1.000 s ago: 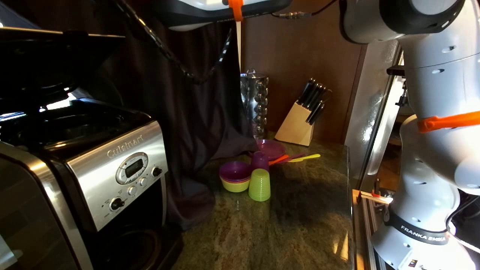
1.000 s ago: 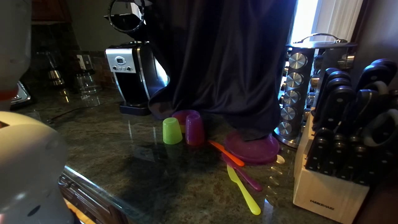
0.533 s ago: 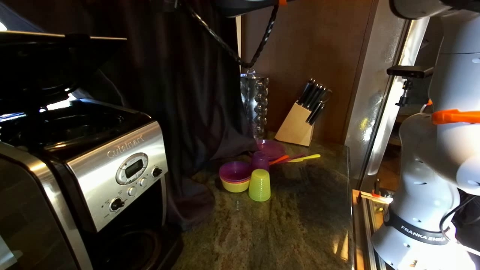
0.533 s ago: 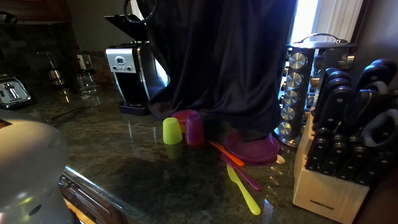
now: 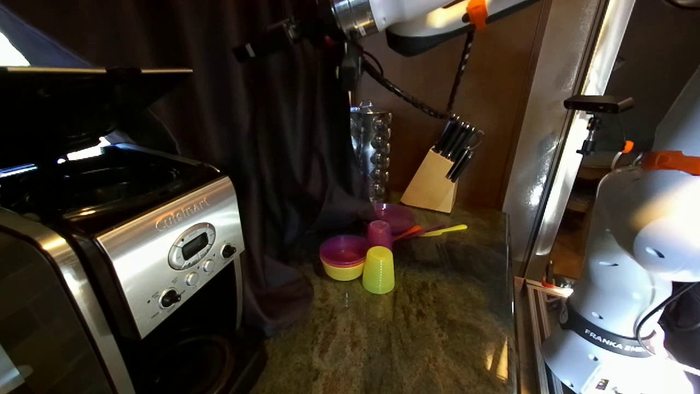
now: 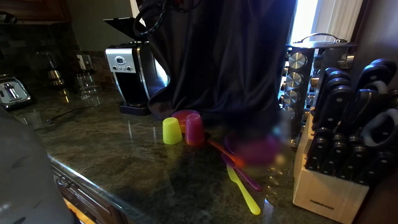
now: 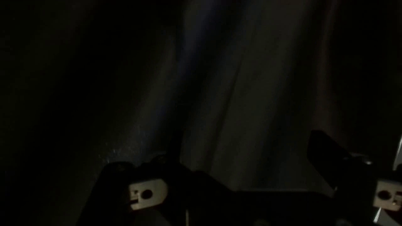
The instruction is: Draw the curtain to the left.
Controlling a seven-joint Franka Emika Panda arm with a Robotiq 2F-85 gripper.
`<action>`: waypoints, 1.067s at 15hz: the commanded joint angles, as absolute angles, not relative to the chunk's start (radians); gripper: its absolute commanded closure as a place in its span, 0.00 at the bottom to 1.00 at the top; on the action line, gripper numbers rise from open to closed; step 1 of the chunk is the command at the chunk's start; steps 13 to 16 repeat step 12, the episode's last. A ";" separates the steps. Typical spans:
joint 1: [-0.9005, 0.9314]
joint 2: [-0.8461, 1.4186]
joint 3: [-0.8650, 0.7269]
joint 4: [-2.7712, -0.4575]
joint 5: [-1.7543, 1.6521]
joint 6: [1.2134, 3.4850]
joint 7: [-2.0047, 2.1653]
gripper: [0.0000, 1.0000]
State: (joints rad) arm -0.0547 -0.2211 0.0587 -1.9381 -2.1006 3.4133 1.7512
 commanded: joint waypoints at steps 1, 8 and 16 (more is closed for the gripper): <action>-0.327 -0.347 0.252 -2.069 -2.283 3.577 1.980 0.00; -0.426 -0.345 0.316 -2.007 -2.274 3.779 2.046 0.00; -0.425 -0.324 0.313 -2.007 -2.274 3.778 2.038 0.00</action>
